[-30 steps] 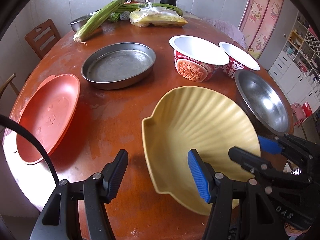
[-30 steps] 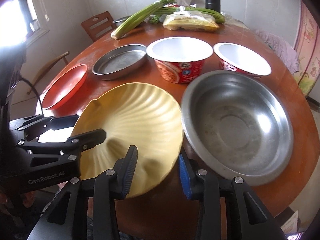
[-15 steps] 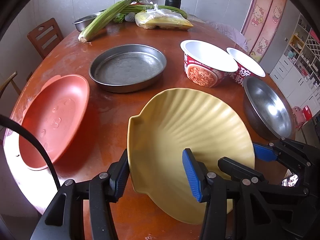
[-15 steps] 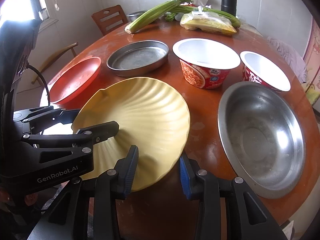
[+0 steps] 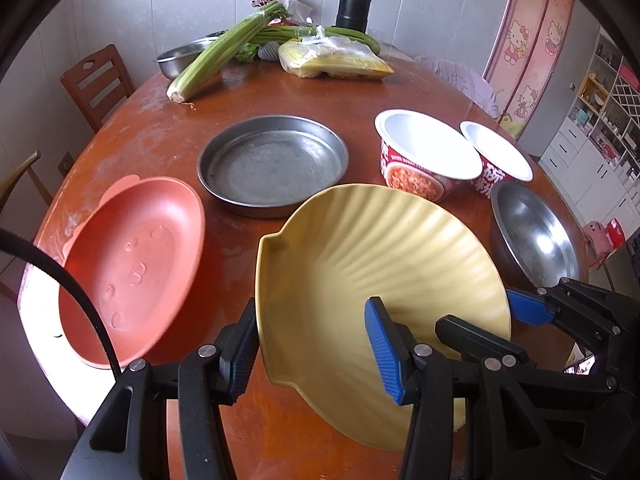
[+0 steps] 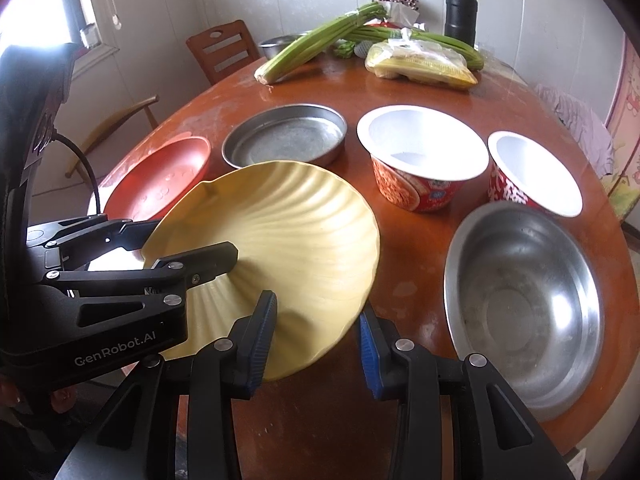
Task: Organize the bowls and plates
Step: 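Carry the yellow shell plate over the orange plate and lower it on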
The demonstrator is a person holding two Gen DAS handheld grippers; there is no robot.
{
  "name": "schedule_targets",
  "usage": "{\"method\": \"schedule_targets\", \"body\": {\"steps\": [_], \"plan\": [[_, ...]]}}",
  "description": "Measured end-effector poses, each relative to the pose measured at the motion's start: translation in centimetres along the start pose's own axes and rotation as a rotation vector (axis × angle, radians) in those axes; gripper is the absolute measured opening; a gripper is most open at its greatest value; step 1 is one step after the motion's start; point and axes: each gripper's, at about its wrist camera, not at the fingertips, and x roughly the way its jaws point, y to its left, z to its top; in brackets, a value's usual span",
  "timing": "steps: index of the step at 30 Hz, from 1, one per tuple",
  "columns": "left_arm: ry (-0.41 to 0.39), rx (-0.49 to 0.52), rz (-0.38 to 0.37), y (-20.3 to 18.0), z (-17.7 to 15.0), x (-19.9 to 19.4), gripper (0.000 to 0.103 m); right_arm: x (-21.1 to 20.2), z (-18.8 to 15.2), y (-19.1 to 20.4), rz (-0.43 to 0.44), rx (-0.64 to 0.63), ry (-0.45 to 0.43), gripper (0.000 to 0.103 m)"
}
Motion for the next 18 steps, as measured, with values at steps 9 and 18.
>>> {"method": "schedule_targets", "body": {"steps": [9,18], "plan": [[-0.049,-0.028,0.025,2.2,1.6,-1.6,0.051,-0.2,2.6,1.6,0.005,-0.039,-0.035,0.041],[-0.098,-0.058,0.066,5.3,2.7,-3.4,0.051,-0.2,5.4,4.5,0.028,-0.089,-0.057,0.041]]}}
